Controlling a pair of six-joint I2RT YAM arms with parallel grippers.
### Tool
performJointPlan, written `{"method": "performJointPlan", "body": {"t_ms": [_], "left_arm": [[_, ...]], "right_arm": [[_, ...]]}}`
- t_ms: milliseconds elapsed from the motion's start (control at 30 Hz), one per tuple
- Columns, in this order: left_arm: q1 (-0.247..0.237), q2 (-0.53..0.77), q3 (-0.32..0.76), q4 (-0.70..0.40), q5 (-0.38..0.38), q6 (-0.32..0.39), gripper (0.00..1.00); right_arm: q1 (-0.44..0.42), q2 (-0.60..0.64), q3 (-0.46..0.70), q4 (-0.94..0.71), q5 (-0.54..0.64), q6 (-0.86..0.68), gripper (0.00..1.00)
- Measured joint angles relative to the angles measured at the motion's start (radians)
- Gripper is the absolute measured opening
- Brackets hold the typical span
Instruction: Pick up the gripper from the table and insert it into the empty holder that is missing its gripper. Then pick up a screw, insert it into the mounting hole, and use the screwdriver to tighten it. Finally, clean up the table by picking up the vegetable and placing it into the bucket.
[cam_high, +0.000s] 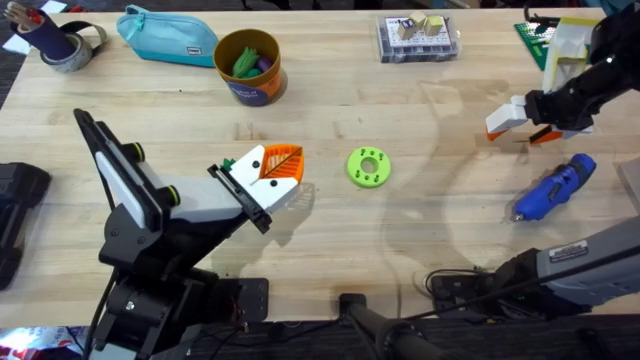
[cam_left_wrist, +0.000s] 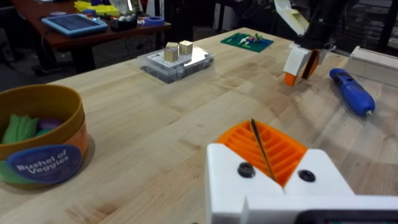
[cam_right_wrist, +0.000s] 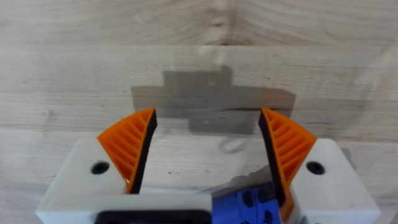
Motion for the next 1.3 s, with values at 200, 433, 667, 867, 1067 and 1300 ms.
{"method": "performJointPlan", "body": {"t_ms": [200,433,667,867,1067,1300], "left_arm": [[0.000,0.000,0.000,-0.009,0.000,0.000,0.012],[0.000,0.000,0.000,-0.009,0.000,0.000,0.012],[0.000,0.000,0.000,-0.009,0.000,0.000,0.012],[0.000,0.000,0.000,-0.009,0.000,0.000,0.012],[0.000,0.000,0.000,-0.009,0.000,0.000,0.012],[0.000,0.000,0.000,-0.009,0.000,0.000,0.012]], "right_arm": [[0.000,0.000,0.000,0.006,-0.088,0.001,0.983],[-0.006,-0.001,0.014,0.058,-0.110,0.147,0.983],[-0.070,-0.170,0.045,0.051,-0.080,0.313,0.983],[-0.205,-0.347,0.075,-0.066,-0.055,0.384,0.983],[-0.323,-0.403,0.031,-0.101,-0.040,0.407,0.983],[-0.337,-0.408,-0.187,0.010,-0.038,0.446,0.983]]}}
